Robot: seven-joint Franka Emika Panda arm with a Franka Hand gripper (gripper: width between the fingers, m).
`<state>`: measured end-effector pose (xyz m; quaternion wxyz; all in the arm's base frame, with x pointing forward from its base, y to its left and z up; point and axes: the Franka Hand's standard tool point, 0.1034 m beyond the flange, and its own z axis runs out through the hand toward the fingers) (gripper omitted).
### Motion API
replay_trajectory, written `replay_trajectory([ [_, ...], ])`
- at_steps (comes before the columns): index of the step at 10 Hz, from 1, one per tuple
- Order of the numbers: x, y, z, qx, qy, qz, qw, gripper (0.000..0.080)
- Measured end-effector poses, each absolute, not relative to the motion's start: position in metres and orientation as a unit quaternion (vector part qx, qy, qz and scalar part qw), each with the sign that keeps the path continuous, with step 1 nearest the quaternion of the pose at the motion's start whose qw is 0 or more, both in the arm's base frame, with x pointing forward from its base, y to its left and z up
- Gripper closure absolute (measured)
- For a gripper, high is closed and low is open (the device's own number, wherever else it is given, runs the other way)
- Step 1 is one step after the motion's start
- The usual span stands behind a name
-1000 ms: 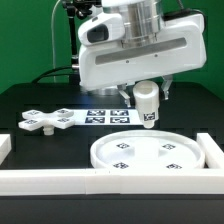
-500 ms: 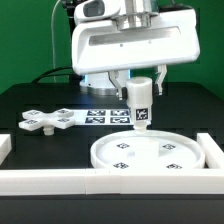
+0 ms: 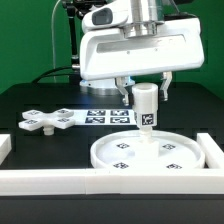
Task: Assemble round table
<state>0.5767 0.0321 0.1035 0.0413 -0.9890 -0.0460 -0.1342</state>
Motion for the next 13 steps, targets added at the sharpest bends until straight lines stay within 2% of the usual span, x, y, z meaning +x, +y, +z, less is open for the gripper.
replay_trajectory([
  [9, 0.572, 0.032, 0.083, -0.990, -0.045, -0.126, 0.040, 0.0389],
  [13, 0.570, 0.033, 0.079, -0.987, -0.047, -0.148, 0.032, 0.0389],
])
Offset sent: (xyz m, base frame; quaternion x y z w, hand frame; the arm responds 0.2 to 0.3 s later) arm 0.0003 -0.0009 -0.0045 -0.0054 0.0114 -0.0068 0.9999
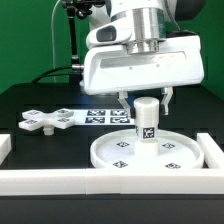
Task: Assemble round table
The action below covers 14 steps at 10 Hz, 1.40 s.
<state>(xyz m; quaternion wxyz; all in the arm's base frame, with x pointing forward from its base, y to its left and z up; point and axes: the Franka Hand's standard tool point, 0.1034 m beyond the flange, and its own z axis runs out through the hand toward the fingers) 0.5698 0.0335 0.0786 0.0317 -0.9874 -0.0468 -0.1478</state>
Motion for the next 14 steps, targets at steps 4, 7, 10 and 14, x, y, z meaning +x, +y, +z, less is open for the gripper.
replay_trajectory([
  [4, 0.571, 0.031, 0.079, -0.986, -0.046, -0.155, 0.029, 0.0193],
  [7, 0.570, 0.025, 0.084, -0.989, -0.040, -0.140, 0.035, 0.0152],
  [10, 0.573, 0.021, 0.097, -0.990, -0.046, -0.124, 0.041, 0.0151],
  [14, 0.568, 0.023, 0.088, -0.992, -0.051, -0.108, 0.045, 0.0151],
])
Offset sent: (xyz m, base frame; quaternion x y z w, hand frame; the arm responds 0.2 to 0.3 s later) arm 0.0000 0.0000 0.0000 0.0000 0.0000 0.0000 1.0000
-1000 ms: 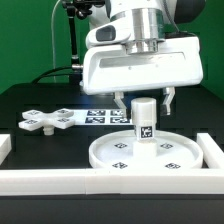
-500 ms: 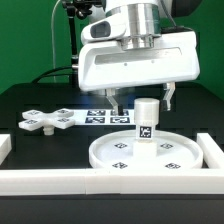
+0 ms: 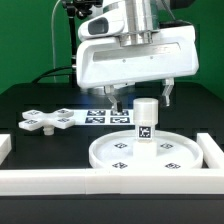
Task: Assemble round table
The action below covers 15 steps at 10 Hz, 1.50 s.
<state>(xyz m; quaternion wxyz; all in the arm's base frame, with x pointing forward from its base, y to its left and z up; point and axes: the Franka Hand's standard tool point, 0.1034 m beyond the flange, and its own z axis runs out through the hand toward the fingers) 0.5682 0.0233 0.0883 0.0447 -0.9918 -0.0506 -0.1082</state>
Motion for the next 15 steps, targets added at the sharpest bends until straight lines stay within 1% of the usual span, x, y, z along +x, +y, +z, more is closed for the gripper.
replay_trajectory([
  [1, 0.562, 0.030, 0.085, -0.995, -0.048, -0.075, 0.054, 0.0151],
  [2, 0.559, 0.037, 0.085, -0.996, -0.054, -0.033, 0.062, 0.0151],
  [3, 0.563, 0.038, 0.085, -0.996, -0.067, -0.019, 0.061, 0.0151],
  [5, 0.563, 0.041, 0.083, -0.994, -0.098, -0.020, 0.046, 0.0151],
  [6, 0.564, 0.042, 0.084, -0.993, -0.110, -0.023, 0.042, 0.0151],
  [8, 0.564, 0.034, 0.083, -0.990, -0.130, -0.023, 0.041, 0.0151],
  [9, 0.566, 0.031, 0.084, -0.989, -0.139, -0.024, 0.041, 0.0289],
  [10, 0.566, 0.031, 0.084, -0.989, -0.138, -0.024, 0.041, 0.0289],
  [11, 0.566, 0.031, 0.084, -0.989, -0.138, -0.024, 0.041, 0.0395],
  [15, 0.566, 0.031, 0.084, -0.991, -0.125, -0.024, 0.042, 0.0393],
])
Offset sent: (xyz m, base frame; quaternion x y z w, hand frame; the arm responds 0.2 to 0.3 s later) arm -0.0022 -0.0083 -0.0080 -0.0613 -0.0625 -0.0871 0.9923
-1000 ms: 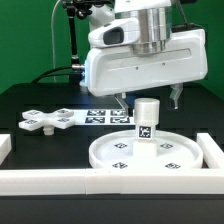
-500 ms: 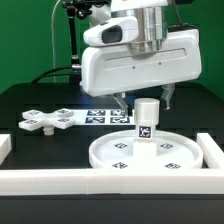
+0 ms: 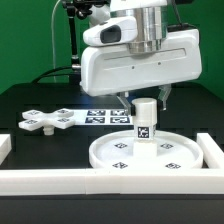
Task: Assemble round table
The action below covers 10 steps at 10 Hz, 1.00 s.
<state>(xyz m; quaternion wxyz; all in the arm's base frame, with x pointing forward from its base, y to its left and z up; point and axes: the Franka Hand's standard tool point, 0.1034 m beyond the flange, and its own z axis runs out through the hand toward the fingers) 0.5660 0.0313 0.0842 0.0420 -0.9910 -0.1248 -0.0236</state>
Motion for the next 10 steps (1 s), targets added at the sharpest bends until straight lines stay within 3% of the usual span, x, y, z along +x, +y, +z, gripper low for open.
replay_trajectory([
  [3, 0.5657, 0.0318, 0.0834, -0.997, 0.035, -0.029, 0.056, 0.0392],
  [6, 0.5632, 0.0303, 0.0821, -0.954, 0.291, -0.023, 0.067, 0.0390],
  [10, 0.5639, 0.0301, 0.0819, -0.916, 0.394, -0.014, 0.074, 0.0390],
])
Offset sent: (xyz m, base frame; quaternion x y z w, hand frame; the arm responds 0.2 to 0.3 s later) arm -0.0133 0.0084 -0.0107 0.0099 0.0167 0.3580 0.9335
